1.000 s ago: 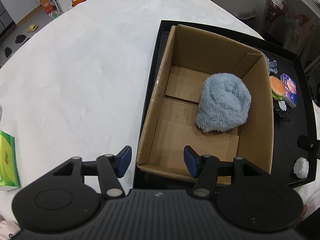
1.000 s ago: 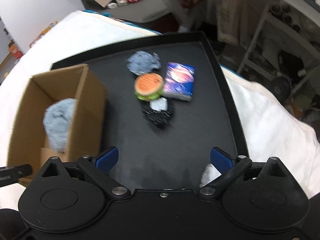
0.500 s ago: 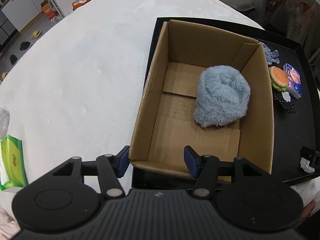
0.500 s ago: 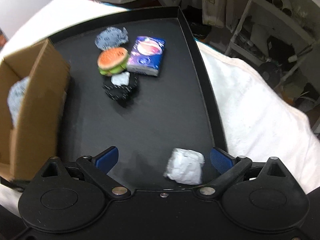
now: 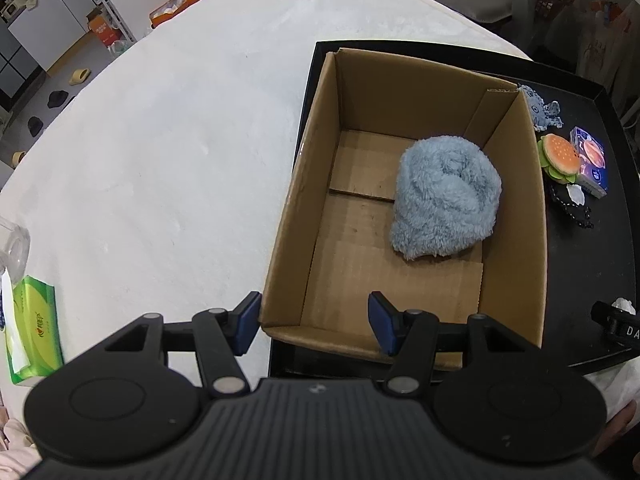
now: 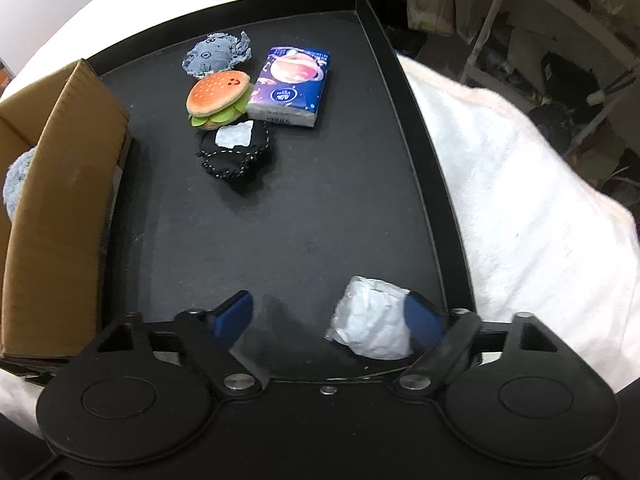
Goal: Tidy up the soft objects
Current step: 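Move the right gripper to the crumpled white tissue and grasp it, then carry the white tissue with the right gripper into the box and release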
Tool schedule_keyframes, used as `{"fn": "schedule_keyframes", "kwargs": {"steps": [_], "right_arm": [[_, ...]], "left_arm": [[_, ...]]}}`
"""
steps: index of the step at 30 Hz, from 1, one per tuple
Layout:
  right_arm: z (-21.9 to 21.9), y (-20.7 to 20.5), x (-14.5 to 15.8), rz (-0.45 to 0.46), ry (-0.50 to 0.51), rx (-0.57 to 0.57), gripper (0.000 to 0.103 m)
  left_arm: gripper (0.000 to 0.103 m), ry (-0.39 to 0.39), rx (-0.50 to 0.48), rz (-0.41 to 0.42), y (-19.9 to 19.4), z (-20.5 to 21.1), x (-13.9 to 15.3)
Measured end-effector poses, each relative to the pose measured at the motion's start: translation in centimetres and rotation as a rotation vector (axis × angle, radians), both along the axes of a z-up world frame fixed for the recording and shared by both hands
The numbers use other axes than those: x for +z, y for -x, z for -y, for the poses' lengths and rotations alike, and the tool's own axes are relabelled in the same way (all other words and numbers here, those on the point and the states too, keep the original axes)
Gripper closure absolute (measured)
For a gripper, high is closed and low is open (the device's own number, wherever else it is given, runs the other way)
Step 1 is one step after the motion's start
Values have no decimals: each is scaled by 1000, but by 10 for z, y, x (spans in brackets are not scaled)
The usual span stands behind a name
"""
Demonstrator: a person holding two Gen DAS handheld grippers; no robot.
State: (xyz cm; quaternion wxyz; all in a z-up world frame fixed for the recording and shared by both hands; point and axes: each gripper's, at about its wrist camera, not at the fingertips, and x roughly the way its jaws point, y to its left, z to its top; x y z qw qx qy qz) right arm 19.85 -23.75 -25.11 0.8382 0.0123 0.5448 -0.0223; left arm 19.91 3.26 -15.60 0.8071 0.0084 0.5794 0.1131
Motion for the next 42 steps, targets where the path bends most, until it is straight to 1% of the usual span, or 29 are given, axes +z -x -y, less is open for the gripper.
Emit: {"fn": "schedule_keyframes", "kwargs": {"steps": [2, 4, 6, 9, 10, 11, 13, 15, 18, 19, 21, 22, 23, 24, 33, 36, 42], "right_arm": [[-1, 0, 1, 11, 22, 4, 42], [-2, 2, 3, 21, 35, 11, 47], [-2, 1, 3, 21, 42, 11, 48], [-3, 1, 3, 6, 56, 8, 45], [-5, 0, 2, -2, 69, 9, 38], [-7, -1, 1, -9, 82, 8, 27], [-10, -1, 0, -3, 119, 8, 17], [-12, -1, -1, 0, 135, 10, 17], [-5, -4, -7, -45, 105, -19, 17], [-3, -5, -8, -54, 94, -26, 17], [-2, -6, -12, -79, 73, -30, 26], [-1, -7, -13, -88, 63, -29, 42], [-1, -7, -15, -97, 56, -28, 55], [-1, -7, -16, -98, 44, -27, 55], [-6, -1, -3, -49, 41, 1, 57], [-9, -2, 1, -48, 45, 22, 57], [-21, -4, 15, -15, 66, 82, 57]], "left_arm": [[46, 0, 1, -1, -1, 0, 0], [47, -1, 2, -1, -1, 0, 0], [46, 1, 3, 1, -1, 0, 0], [46, 3, 1, 3, 0, 0, 0], [46, 4, 0, 4, 0, -1, 0], [46, 6, -2, 5, 1, -1, -1], [46, 10, -4, 2, 1, -2, -1], [46, 16, -2, 1, 1, -3, -2], [46, 20, 0, -1, 0, -3, -3], [46, 21, 2, -1, 0, -3, -3], [46, 21, 5, 0, 0, -3, -3], [46, 21, 6, 0, -1, -3, -4], [46, 22, 7, 1, -1, -4, -4], [46, 27, 8, 1, 0, -4, -4], [46, 40, 8, 15, 0, -7, 1], [46, 49, 12, 25, -1, -9, 3], [46, 67, 26, 34, -1, -14, 4]]}}
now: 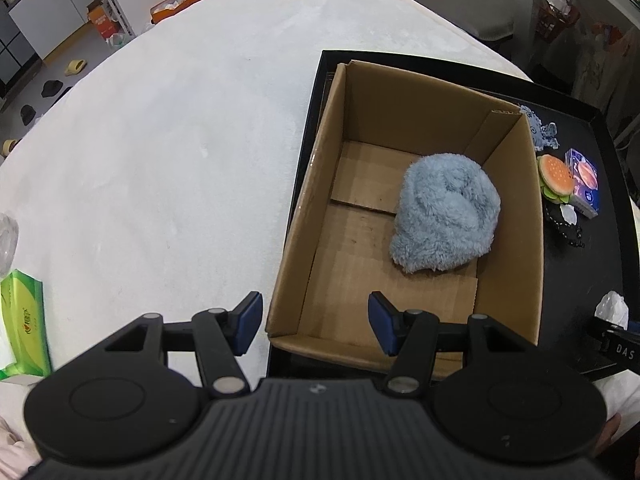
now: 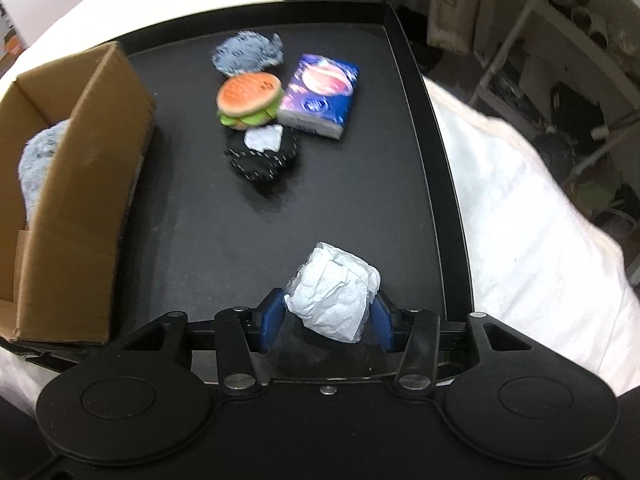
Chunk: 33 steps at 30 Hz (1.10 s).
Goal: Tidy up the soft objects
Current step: 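Carry the white tissue with the right gripper into the box and release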
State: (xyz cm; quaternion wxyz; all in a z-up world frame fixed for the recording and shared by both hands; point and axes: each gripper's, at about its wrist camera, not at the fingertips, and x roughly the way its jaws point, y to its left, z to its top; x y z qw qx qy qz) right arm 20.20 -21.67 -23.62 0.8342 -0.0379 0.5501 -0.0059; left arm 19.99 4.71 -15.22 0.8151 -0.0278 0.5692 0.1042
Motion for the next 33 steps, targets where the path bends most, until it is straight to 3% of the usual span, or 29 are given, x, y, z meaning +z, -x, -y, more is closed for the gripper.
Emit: {"fn": "schedule_keyframes", "kwargs": {"steps": [17, 33], "right_arm": [[-27, -6, 48, 101, -47, 55, 57], [-83, -14, 90, 274, -82, 233, 58]], "left_arm": [[46, 47, 24, 47, -1, -21, 4], [52, 93, 26, 86, -4, -38, -7]]}}
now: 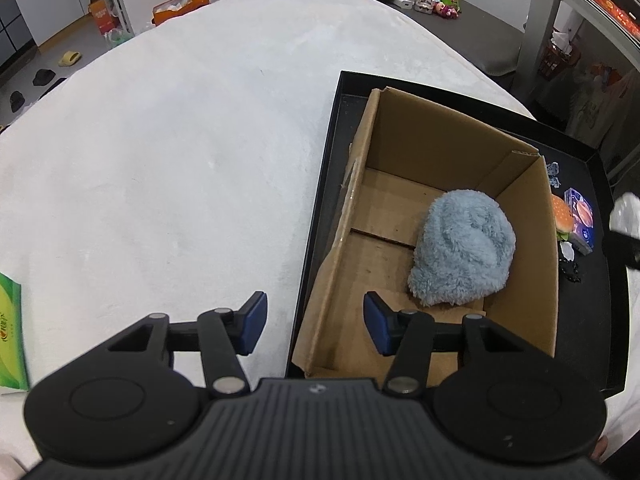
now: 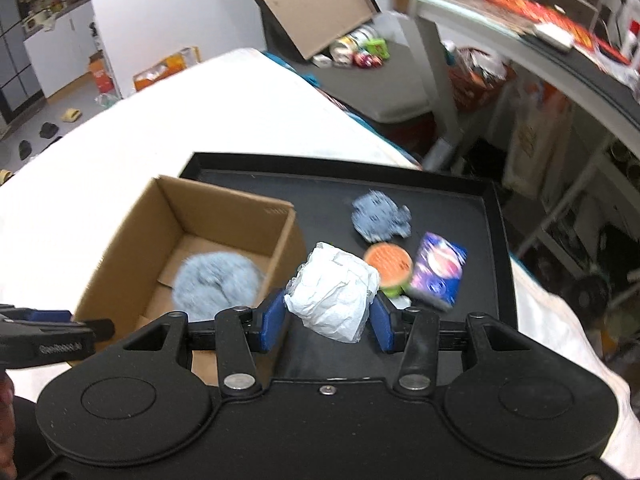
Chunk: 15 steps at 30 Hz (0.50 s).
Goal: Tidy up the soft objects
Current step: 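Carry the white tissue with the right gripper into the box and release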
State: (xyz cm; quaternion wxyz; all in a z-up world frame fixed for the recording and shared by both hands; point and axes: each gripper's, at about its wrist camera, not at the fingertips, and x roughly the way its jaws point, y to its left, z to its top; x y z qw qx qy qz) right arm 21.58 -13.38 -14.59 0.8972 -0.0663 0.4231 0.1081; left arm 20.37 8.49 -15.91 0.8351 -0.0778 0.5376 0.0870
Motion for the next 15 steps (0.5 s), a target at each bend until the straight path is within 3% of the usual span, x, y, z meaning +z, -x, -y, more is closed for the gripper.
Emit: {"fn": "schedule_keyframes", "kwargs": {"steps": [4, 6, 9, 15], "right_arm": [[-13, -2, 1, 32, 6, 41, 58], [-19, -1, 1, 50, 9, 62, 58], [-28, -2, 4, 85, 21, 91, 58], [-43, -10, 6, 107, 15, 139, 58]], "left_arm": [[63, 15, 1, 0, -2, -5, -4], [76, 33, 7, -5, -2, -7, -6], [87, 77, 11, -11, -2, -12, -8], [90, 84, 8, -16, -2, -14, -10]]}}
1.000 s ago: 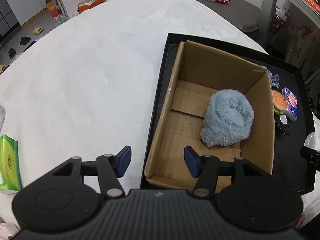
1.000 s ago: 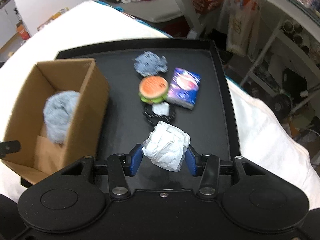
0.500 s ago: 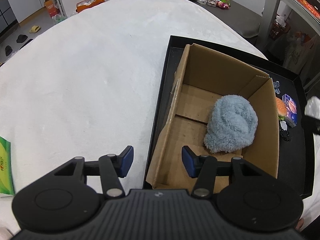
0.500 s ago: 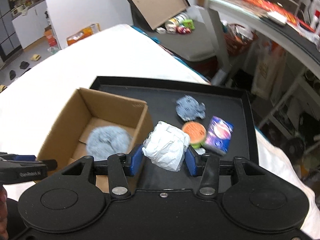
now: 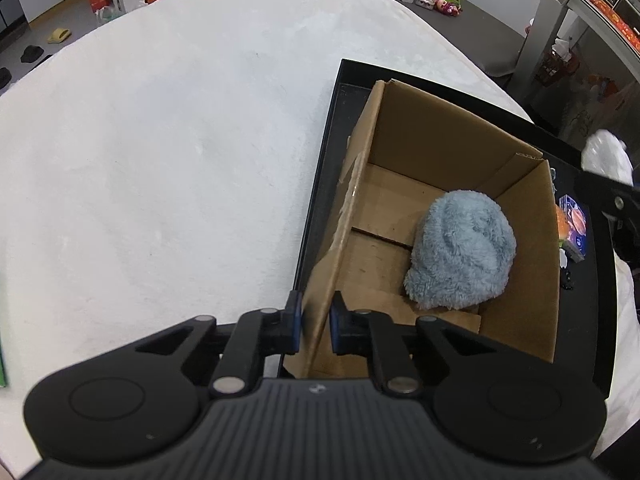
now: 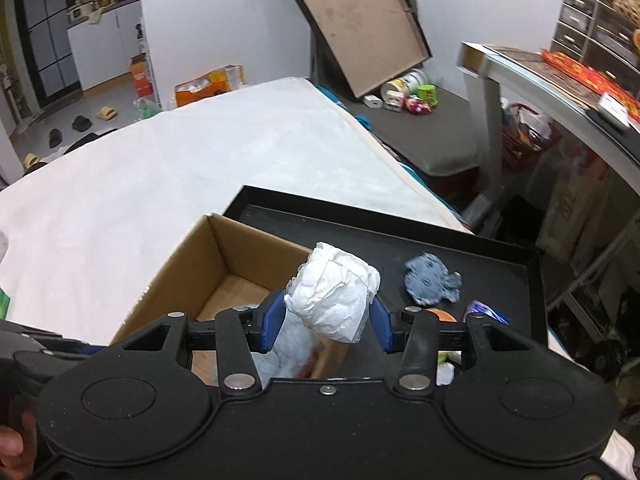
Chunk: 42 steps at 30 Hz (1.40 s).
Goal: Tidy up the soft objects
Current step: 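Carry the white tissue with the right gripper into the box and release, then move the right gripper to the purple tissue pack and grasp it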
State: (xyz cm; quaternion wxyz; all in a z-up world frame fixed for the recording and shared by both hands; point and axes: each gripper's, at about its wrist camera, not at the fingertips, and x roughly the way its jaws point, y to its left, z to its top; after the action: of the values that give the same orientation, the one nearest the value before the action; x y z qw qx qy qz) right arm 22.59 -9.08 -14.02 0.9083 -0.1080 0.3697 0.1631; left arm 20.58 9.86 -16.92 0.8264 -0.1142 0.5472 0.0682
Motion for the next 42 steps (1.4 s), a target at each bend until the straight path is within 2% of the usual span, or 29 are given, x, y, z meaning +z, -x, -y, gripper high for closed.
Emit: {"fn": "schedule_keyframes", "kwargs": {"steps": [18, 19, 20, 23, 28, 33, 42], "right_arm": [[-41, -13, -7, -40, -53, 105, 56], [-43, -14, -7, -56, -52, 105, 53], [-46, -15, -9, -70, -41, 97, 45], [-47, -14, -11, -85, -22, 98, 33], [-37, -9, -11, -106, -28, 97, 28], [-19, -5, -7, -107, -47, 88, 27], [24, -8, -7, -128, -81, 35, 27]], "left_arm": [[90, 37, -11, -7, -4, -5, -3], [90, 39, -10, -8, -4, -5, -3], [90, 40, -10, -9, -4, -6, -4], [90, 43, -12, -10, -5, -6, -4], [90, 38, -22, -15, -6, -2, -5], [90, 6, -32, -12, -6, 5, -6], [80, -14, -20, -41, -9, 10, -7]]}}
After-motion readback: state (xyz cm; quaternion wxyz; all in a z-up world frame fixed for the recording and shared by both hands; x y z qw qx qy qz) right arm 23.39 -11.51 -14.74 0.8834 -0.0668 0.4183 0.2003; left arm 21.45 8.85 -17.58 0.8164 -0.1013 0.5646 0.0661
